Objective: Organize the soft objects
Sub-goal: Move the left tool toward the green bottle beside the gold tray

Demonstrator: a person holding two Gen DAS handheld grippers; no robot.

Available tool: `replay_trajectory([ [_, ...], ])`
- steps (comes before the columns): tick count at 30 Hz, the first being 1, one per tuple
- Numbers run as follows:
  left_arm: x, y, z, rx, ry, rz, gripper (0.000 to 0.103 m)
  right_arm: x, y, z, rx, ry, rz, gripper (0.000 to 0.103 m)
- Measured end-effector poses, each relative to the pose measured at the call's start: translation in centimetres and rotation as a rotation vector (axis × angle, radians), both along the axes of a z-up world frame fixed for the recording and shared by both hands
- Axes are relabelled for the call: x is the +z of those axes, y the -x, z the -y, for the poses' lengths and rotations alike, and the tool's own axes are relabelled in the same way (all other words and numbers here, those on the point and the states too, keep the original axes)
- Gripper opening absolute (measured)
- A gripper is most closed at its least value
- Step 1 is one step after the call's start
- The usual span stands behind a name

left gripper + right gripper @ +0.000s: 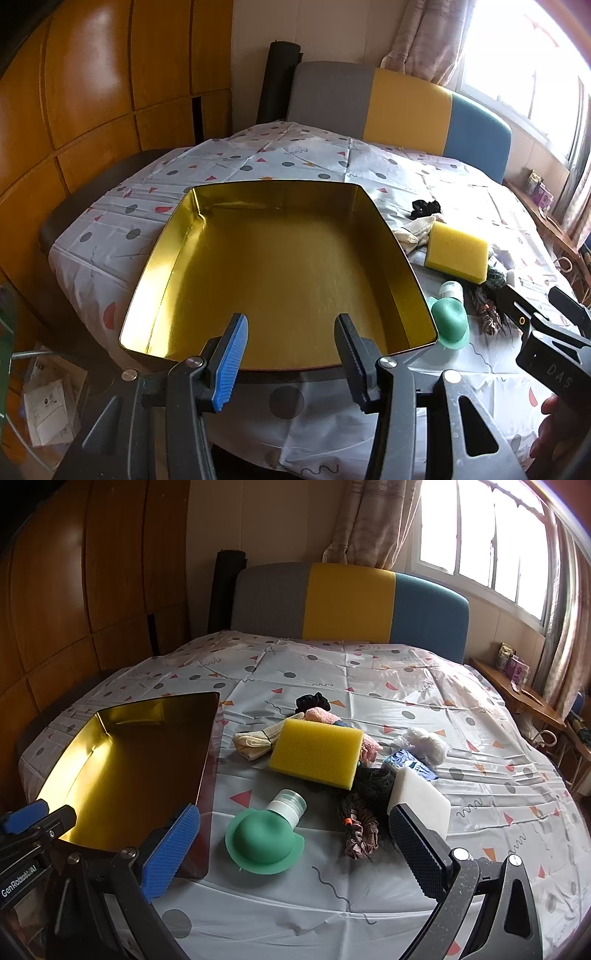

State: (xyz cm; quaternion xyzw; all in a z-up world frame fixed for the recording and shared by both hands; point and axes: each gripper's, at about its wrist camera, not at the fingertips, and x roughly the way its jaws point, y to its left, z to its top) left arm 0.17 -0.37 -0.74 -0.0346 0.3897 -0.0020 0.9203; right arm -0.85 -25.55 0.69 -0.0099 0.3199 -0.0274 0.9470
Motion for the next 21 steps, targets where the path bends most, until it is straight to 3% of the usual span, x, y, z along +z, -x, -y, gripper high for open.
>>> replay_trajectory([
  [21, 0.2, 0.0, 0.4, -0.033, -0.039, 0.013, 0.049, 0.1, -0.5, 2.3, -0.008, -0.007, -0.002, 0.103],
])
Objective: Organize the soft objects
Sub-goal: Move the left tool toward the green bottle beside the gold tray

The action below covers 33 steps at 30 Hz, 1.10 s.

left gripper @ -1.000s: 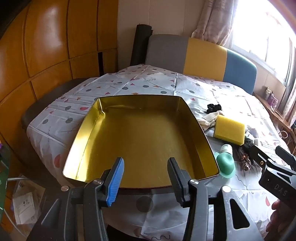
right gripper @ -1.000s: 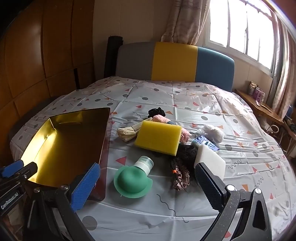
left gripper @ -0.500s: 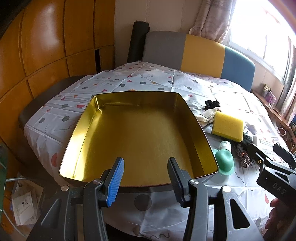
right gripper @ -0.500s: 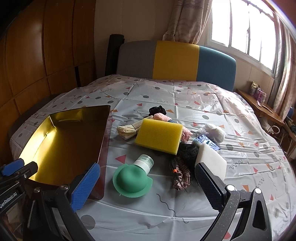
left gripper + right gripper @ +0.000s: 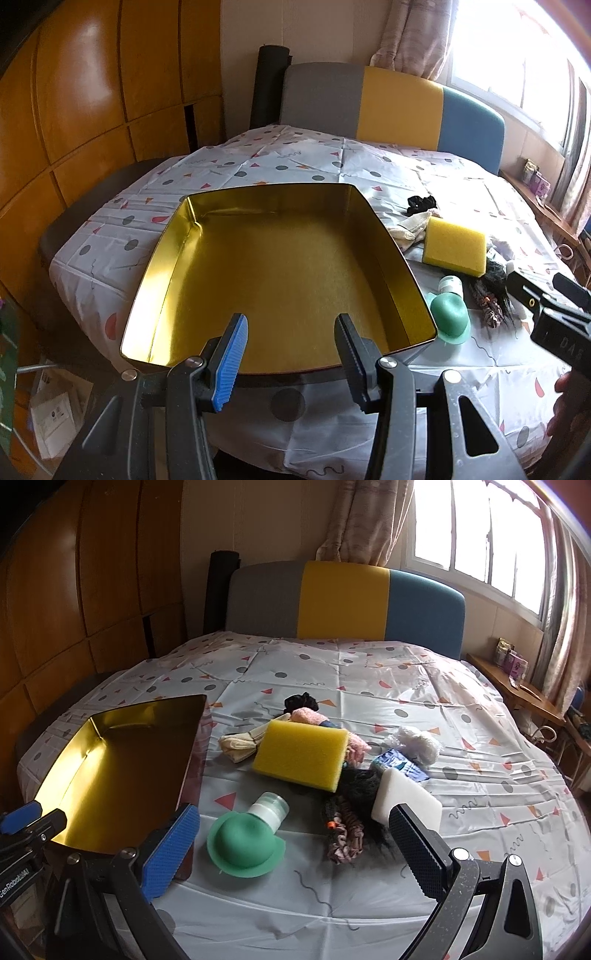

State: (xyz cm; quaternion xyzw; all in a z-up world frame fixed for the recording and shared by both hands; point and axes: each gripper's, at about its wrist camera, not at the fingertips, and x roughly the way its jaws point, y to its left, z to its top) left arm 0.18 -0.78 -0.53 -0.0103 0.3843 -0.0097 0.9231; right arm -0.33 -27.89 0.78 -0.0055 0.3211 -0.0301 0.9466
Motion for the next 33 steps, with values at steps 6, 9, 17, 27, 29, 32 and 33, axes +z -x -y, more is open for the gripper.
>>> replay_trajectory([
  [6, 0.0, -0.1, 0.2, -0.01, -0.005, -0.005, 0.049, 0.6, -0.2, 1.6, -0.02, 0.002, 0.011, 0.103],
  [9, 0.0, -0.2, 0.3, -0.015, -0.011, -0.005, 0.049, 0.9, -0.3, 2.7, -0.033, 0.001, 0.015, 0.103],
  [17, -0.2, -0.2, 1.0, -0.034, -0.022, -0.006, 0.05, 1.6, -0.7, 6.3, -0.079, 0.001, 0.025, 0.103],
  [27, -0.3, -0.1, 1.8, -0.067, -0.033, -0.015, 0.06, 1.6, -1.6, 13.5, -0.175, -0.012, 0.043, 0.103],
  [29, -0.3, -0.1, 2.0, -0.083, -0.027, -0.015, 0.061, 1.1, -1.9, 15.5, -0.203, -0.028, 0.046, 0.103],
  [32, -0.1, -0.1, 2.6, -0.104, -0.032, -0.01, 0.062, 0.1, -2.1, 18.0, -0.261, -0.08, 0.042, 0.103],
  [33, -0.1, -0.2, 2.7, -0.11, -0.034, -0.009, 0.062, -0.2, -2.1, 18.8, -0.281, -0.107, 0.035, 0.103],
])
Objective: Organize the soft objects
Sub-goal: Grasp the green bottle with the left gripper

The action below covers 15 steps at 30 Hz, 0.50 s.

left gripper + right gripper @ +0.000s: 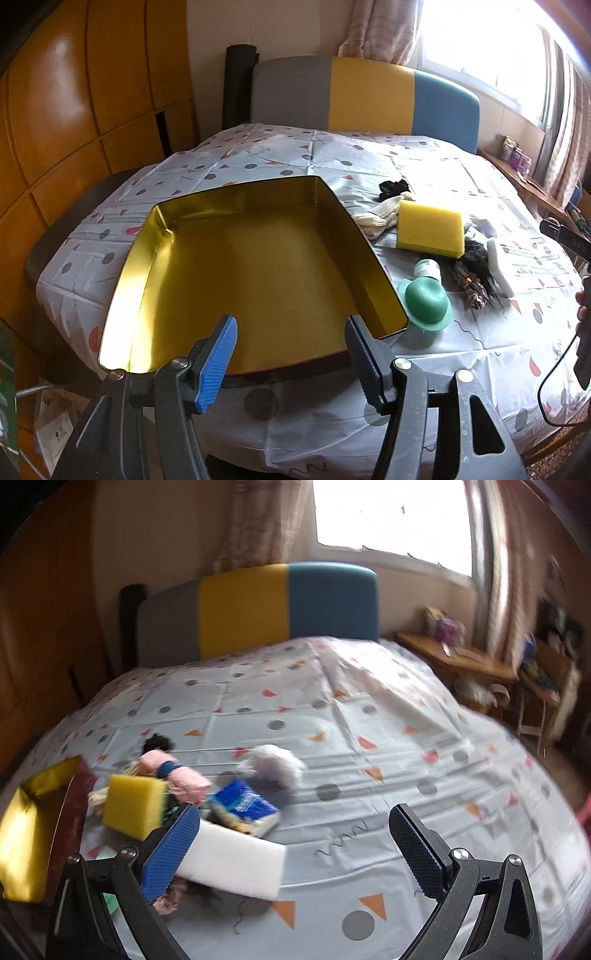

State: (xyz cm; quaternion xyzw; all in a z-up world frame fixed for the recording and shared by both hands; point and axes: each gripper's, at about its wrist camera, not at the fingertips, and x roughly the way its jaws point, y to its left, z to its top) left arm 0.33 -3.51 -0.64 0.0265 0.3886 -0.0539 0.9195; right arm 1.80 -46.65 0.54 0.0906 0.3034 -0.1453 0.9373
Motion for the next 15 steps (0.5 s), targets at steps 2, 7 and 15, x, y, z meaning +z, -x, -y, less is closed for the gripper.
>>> replay_trajectory([
  [2, 0.0, 0.0, 0.4, -0.015, -0.002, 0.0, 0.063, -0.7, 0.0, 1.6, -0.039, -0.081, -0.016, 0.103],
  [7, 0.0, -0.3, 1.5, -0.068, 0.009, -0.024, 0.064, -0.8, 0.5, 2.8, -0.074, -0.137, 0.0, 0.103],
  [15, 1.2, -1.5, 5.2, -0.268, 0.082, -0.056, 0.064, -0.7, 0.6, 2.6, -0.066, -0.139, 0.007, 0.103],
])
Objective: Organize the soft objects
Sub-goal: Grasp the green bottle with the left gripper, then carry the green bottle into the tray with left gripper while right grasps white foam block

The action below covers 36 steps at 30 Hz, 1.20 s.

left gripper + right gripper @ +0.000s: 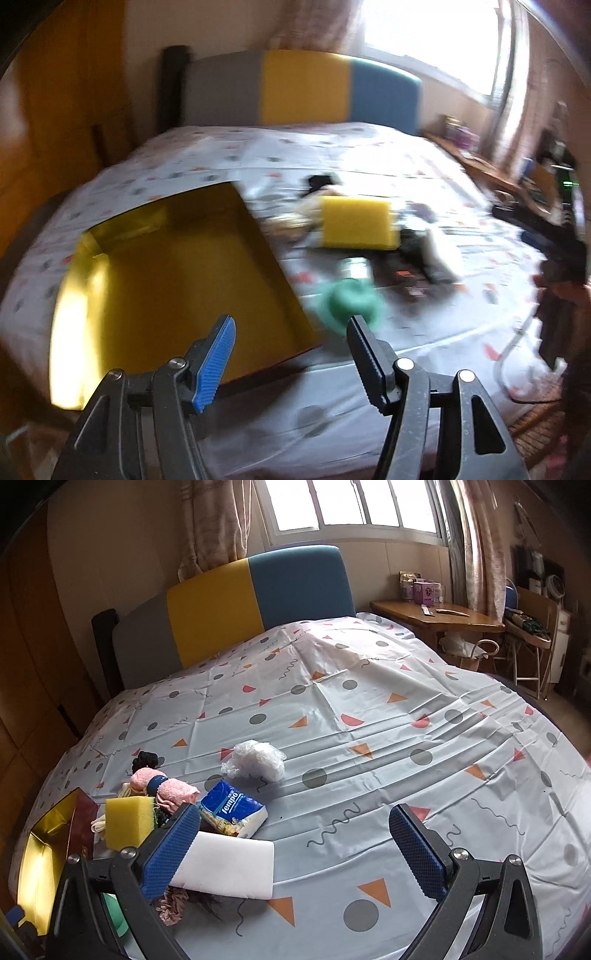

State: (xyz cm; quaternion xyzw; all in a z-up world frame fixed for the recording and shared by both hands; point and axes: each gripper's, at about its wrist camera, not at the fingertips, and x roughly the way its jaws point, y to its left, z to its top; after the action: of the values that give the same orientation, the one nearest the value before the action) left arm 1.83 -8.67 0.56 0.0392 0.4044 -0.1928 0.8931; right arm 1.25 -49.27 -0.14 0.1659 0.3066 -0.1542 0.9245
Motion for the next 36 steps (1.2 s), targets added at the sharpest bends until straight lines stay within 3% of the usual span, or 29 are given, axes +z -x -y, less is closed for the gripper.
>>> replay_trajectory([
  [3, 0.1, -1.6, 2.5, -0.092, 0.011, -0.071, 0.064, -0.1, 0.0, 0.0, 0.006, -0.011, 0.0, 0.103],
  [12, -2.6, -6.0, 9.8, -0.261, -0.104, -0.207, 0.064, -0.1, -0.2, -0.2, 0.038, -0.03, -0.001, 0.103],
  [18, -5.5, -8.9, 12.1, -0.295, -0.2, -0.304, 0.062, -0.3, -0.3, 0.2, 0.042, -0.055, -0.004, 0.103],
  [20, -6.5, -9.5, 12.3, -0.267, -0.248, -0.32, 0.062, -0.4, -0.4, 0.2, 0.044, -0.062, -0.008, 0.103],
  [24, -7.3, -10.0, 12.0, -0.234, -0.275, -0.307, 0.054, -0.7, -0.7, 0.3, 0.043, -0.066, -0.025, 0.103],
  [27, -7.5, -8.7, 11.9, -0.245, -0.308, -0.233, 0.045, -1.1, -0.9, 0.5, 0.034, -0.08, -0.045, 0.103],
  [28, -7.5, -8.4, 11.8, -0.254, -0.308, -0.211, 0.038, -1.2, -0.9, 0.6, 0.03, -0.084, -0.048, 0.103],
  [36, -6.1, -3.8, 11.7, -0.357, -0.165, -0.168, 0.038, -2.0, -0.9, 1.5, 0.001, -0.123, -0.079, 0.103],
])
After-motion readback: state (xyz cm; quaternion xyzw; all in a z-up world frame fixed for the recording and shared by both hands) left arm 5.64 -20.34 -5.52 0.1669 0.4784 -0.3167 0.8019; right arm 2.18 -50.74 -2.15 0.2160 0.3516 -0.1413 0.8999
